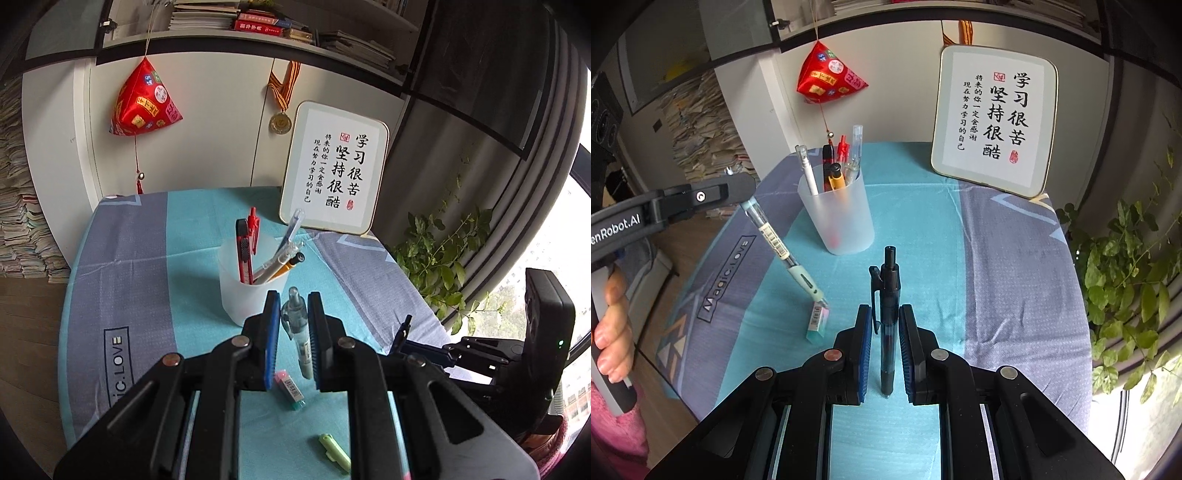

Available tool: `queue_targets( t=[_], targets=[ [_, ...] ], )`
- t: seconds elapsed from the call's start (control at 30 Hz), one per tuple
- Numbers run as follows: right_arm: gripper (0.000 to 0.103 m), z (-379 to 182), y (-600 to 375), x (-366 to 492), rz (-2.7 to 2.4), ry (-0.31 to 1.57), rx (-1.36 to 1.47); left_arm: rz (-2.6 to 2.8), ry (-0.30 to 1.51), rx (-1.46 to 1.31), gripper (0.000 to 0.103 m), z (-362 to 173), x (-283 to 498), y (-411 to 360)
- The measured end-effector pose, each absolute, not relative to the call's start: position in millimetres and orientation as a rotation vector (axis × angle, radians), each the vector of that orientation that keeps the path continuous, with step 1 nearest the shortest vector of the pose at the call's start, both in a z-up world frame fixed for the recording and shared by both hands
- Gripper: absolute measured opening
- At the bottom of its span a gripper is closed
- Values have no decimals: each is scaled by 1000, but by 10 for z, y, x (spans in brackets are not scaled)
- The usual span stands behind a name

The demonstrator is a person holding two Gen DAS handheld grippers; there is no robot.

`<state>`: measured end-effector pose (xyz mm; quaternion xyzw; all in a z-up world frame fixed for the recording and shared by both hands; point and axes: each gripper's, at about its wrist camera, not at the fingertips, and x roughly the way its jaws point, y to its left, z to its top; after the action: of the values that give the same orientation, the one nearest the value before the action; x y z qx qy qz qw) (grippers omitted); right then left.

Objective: Organize stationery
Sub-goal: 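Carry a clear pen into the cup with the left tool while the right tool holds the black pen, then open the left tool to release the clear pen in the cup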

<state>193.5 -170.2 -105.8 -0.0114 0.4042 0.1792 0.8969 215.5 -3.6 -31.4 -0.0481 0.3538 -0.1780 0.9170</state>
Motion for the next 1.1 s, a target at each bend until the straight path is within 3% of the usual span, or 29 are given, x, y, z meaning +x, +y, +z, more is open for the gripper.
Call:
queue_targets(
  t=[0.57,1.1],
  targets=[
    [15,-1014,-1690,1928,366,830,-31,-225,535,-48,13,267,2573,212],
    [15,-978,-1715,1944,351,821,-28,-178,624,-3,13,-239,2952,153]
  ],
)
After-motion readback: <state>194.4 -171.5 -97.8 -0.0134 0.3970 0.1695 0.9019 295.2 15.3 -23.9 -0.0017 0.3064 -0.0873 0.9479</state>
